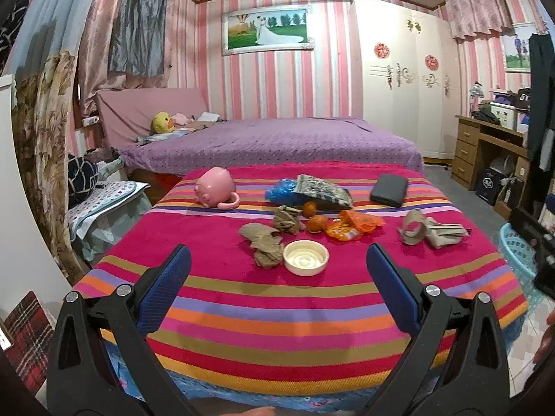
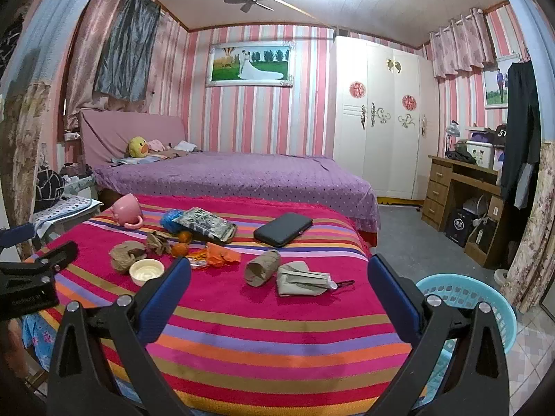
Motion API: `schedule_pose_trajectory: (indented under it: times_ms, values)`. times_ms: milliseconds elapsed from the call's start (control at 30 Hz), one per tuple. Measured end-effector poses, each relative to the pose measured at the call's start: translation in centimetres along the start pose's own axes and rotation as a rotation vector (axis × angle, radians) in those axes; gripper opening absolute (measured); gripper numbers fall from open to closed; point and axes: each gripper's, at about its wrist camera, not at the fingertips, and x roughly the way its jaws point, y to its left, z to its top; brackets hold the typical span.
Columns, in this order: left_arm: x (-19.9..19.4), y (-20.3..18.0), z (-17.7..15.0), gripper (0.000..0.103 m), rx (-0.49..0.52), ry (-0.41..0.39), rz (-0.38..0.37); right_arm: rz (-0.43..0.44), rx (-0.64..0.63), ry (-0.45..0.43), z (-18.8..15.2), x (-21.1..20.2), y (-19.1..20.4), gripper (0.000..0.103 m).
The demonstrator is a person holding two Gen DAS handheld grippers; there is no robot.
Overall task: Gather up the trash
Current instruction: 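Grasp the cream plastic lid with the left gripper while the right grasps the grey mask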
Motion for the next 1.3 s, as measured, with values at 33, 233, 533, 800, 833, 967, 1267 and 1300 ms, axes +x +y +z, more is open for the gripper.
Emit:
schedule_pose_trajectory:
  times_ms: [33, 233, 533, 800, 833, 967, 1267, 1300]
  values:
    - [0.5, 0.3, 0.0, 0.098, -0.003, 0.005, 0.006, -0.01, -0.007, 0.001, 0.3, 0.4, -0.3, 0.099]
    - [4.3, 1.4, 0.4, 0.098, -0.028, 0.084, -0.003, -0.046, -0.032, 0.024, 1.6, 3.4, -2.1, 0.099]
    - [10.5, -1.2, -0.8, 0.097, -0.002, 0.196, -0.053, -0.036, -0.05, 0.102, 2.1, 10.0, -4.7, 0.099]
    - [13.6, -3.3, -2.3, 0.097, 0.02, 0.276, -0.058, -0.01, -0.005, 0.205, -1.1, 13.8, -6.3, 0.099]
    - [14.1, -3.6, -2.4, 0.097, 0.022, 0.287, -0.061, -0.012, -0.009, 0.215, -1.5, 14.1, -6.3, 0.099]
    - [16.2, -4.0, -2.7, 0.085, 0.003, 0.373, -0.072, -0.055, -0.043, 0.257, -2.7, 15.1, -6.4, 0.099]
    - [18.6, -3.6, -1.4, 0.061, -0.068, 0.409, -0.111, -0.066, 0.016, 0.302, -3.1, 16.2, -8.7, 0.099]
    - [18.6, -3.7, -1.2, 0.061, -0.071, 0.408, -0.115, -0.065, 0.013, 0.308, -3.3, 16.3, -8.6, 0.099]
